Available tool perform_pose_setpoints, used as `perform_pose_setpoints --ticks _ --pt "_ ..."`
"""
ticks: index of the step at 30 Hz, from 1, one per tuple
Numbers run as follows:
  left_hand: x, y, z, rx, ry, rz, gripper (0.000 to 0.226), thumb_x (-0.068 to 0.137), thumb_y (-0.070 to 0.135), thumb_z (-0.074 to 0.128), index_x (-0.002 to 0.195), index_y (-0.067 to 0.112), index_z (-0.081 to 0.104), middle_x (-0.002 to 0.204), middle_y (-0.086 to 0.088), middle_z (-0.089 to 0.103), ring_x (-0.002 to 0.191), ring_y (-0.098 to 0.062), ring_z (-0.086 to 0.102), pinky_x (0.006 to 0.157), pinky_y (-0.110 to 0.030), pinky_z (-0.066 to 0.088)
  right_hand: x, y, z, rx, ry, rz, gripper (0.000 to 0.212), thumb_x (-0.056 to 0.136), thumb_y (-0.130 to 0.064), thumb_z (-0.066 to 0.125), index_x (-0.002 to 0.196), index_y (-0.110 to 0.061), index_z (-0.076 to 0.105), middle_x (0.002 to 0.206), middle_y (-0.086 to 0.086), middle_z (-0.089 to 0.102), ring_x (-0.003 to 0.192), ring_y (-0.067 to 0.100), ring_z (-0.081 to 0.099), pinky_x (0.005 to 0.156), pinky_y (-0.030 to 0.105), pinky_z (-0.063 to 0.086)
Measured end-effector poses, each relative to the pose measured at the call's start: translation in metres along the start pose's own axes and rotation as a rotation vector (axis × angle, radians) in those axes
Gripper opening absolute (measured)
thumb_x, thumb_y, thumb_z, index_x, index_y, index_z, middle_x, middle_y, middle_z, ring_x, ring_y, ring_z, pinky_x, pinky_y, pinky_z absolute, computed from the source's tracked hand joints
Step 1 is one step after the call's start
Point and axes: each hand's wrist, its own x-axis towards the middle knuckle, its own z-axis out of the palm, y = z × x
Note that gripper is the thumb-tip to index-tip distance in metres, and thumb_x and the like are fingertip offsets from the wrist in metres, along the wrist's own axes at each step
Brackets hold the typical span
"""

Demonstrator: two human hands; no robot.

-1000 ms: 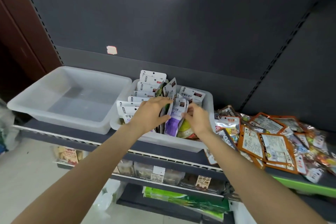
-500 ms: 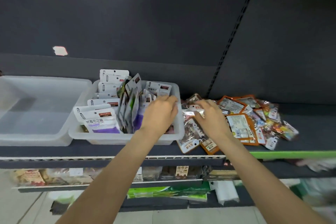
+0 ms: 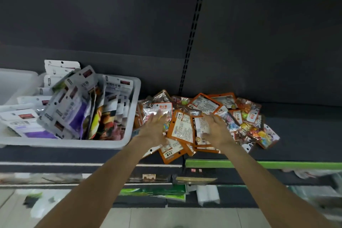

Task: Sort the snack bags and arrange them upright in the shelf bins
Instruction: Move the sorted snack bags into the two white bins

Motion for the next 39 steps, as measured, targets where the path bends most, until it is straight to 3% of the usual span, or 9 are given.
perform_pose_setpoints --ticks 5,9,14,18,23,26,30,34,39 --pt "0.008 -0.016 0.031 -0.095 0.068 -0.079 0.100 0.081 0.036 0.072 0.151 0.032 0.000 0.159 0.004 -0.015 0.146 -0.020 -0.014 0.117 -0.049 0.008 0.018 0.030 0.000 -0.022 -0.113 -0.091 0.093 0.084 -0.026 0.069 0.152 -0.025 0.005 0.159 0.004 0.007 0.147 0.024 0.004 0.120 0.042 0.010" --pt "0.011 -0.006 0.045 -0.031 0.198 -0.102 0.098 0.080 0.046 0.069 0.151 0.034 0.003 0.159 0.005 -0.008 0.147 -0.021 -0.009 0.118 -0.043 0.005 0.027 0.035 -0.001 -0.128 -0.067 -0.124 0.099 0.075 -0.041 0.075 0.151 -0.021 0.014 0.146 0.006 0.032 0.137 0.024 0.026 0.115 0.039 0.024" --pt "0.011 0.006 0.033 0.000 0.185 -0.024 0.079 0.083 0.044 0.066 0.149 0.032 0.024 0.158 0.004 0.016 0.143 -0.024 0.013 0.115 -0.042 0.019 0.026 0.038 -0.001 -0.190 -0.086 -0.128 0.095 0.067 -0.051 0.077 0.143 -0.015 0.032 0.131 0.003 0.039 0.127 0.022 0.032 0.107 0.036 0.033" --pt "0.014 -0.001 0.019 -0.169 0.297 0.018 0.062 0.087 0.034 0.064 0.143 0.027 0.038 0.149 0.002 0.036 0.138 -0.018 0.029 0.114 -0.037 0.027 0.027 0.042 -0.001 -0.132 -0.080 -0.153 0.077 0.069 -0.050 0.076 0.130 -0.017 0.043 0.126 0.002 0.045 0.123 0.021 0.039 0.104 0.034 0.036" --pt "0.038 0.007 0.004 -0.013 0.196 -0.137 0.095 0.079 0.056 0.065 0.151 0.025 0.011 0.159 -0.001 0.010 0.147 -0.024 0.005 0.117 -0.046 0.009 0.029 0.034 -0.007 -0.102 -0.001 -0.171 0.044 0.074 -0.036 0.077 0.105 -0.016 0.053 0.107 0.000 0.056 0.104 0.019 0.053 0.085 0.033 0.046" --pt "0.039 0.004 0.008 -0.005 0.217 -0.170 0.084 0.082 0.045 0.067 0.149 0.022 0.021 0.154 -0.004 0.022 0.143 -0.025 0.017 0.115 -0.046 0.017 0.030 0.021 -0.007 -0.053 0.024 -0.235 0.045 0.078 -0.032 0.074 0.113 -0.016 0.053 0.119 -0.002 0.054 0.111 0.016 0.052 0.094 0.034 0.044" --pt "0.034 -0.003 0.002 0.009 0.364 -0.192 0.054 0.089 0.027 0.064 0.138 0.017 0.044 0.141 -0.009 0.039 0.131 -0.027 0.034 0.108 -0.041 0.031 0.042 0.003 -0.004 -0.018 0.001 -0.286 0.040 0.080 -0.030 0.073 0.112 -0.018 0.053 0.124 -0.004 0.053 0.114 0.014 0.050 0.082 0.025 0.038" --pt "0.032 -0.005 -0.010 -0.226 0.401 -0.179 0.024 0.093 0.008 0.054 0.115 0.011 0.063 0.124 -0.014 0.053 0.104 -0.027 0.058 0.092 -0.034 0.048 0.052 -0.016 0.002 0.088 -0.100 -0.239 0.037 0.078 -0.027 0.075 0.105 -0.020 0.050 0.113 0.000 0.060 0.097 0.016 0.060 0.080 0.034 0.052" --pt "0.021 -0.005 -0.019 -0.304 0.472 -0.099 0.021 0.094 0.004 0.050 0.102 0.013 0.068 0.108 -0.005 0.057 0.086 -0.016 0.057 0.070 -0.018 0.047 0.061 -0.018 0.001 0.177 -0.078 -0.227 0.038 0.076 -0.028 0.077 0.104 -0.022 0.051 0.112 -0.004 0.054 0.102 0.014 0.054 0.081 0.031 0.047"
